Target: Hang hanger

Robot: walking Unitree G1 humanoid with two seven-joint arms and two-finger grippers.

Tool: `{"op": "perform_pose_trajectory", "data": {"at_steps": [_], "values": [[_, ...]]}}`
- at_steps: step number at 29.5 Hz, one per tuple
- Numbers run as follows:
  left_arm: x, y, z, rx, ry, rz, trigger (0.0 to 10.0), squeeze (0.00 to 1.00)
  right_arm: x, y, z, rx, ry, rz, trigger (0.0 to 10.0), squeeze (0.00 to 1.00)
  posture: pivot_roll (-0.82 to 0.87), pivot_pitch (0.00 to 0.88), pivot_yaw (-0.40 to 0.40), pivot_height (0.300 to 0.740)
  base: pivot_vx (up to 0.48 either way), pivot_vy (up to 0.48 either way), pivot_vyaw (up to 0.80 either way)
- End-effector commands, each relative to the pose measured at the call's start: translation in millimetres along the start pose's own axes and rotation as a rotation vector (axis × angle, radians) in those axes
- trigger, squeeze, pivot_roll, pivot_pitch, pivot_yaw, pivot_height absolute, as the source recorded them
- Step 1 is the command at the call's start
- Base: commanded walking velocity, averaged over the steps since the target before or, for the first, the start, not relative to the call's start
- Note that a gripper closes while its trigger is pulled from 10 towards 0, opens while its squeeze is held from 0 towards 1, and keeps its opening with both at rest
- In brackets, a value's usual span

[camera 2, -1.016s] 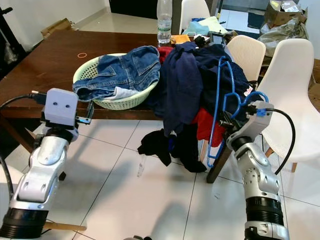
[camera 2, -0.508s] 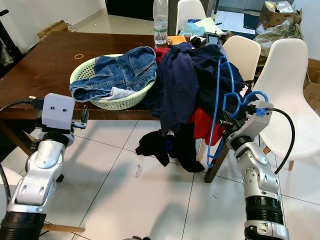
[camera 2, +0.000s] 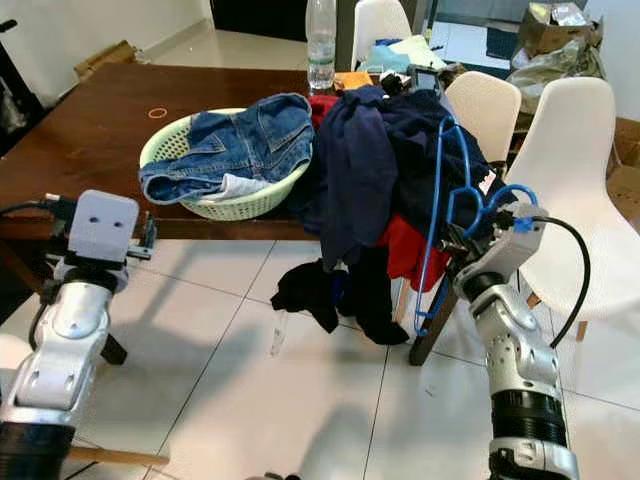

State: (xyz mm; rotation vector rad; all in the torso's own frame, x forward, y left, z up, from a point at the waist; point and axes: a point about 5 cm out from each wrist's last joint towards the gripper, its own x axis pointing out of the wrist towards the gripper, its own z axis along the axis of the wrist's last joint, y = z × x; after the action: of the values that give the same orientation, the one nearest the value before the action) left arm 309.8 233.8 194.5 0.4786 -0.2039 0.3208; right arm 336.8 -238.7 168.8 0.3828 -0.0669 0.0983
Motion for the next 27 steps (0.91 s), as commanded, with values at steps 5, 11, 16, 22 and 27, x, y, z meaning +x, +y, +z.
{"op": "perform_pose_trajectory", "data": {"at_steps": [5,11,16,22,27], "values": [[15.8,13.2,0,-0.162,0.015,0.052,10.0,0.0,1.1,-1.9,-2,0.002,0.008,0.001,10.0,0.0,0.16,0.119,-0.04,0.74,0.0,0.0,0.0],[21.6,2.0,11,-0.254,-0.023,-0.021,10.0,0.0,1.3,-2.0,-2,0.003,0.008,0.001,10.0,0.0,0.15,0.115,-0.039,0.74,0.0,0.0,0.0],[20.2,-11.0,27,-0.265,-0.093,-0.082,10.0,0.0,0.4,-3.1,-1,0.019,-0.001,0.004,10.0,0.0,0.15,0.117,-0.037,0.74,0.049,0.0,0.0],[17.0,-16.7,33,-0.28,-0.114,-0.097,10.0,0.0,-0.8,-4.2,1,0.038,-0.015,0.006,10.0,0.0,0.15,0.123,-0.037,0.74,0.319,0.0,0.0],[15.2,-18.4,34,-0.283,-0.12,-0.102,10.0,0.0,-1.2,-4.1,2,0.045,-0.025,0.009,10.0,0.0,0.15,0.124,-0.036,0.74,0.395,0.0,0.0]]}}
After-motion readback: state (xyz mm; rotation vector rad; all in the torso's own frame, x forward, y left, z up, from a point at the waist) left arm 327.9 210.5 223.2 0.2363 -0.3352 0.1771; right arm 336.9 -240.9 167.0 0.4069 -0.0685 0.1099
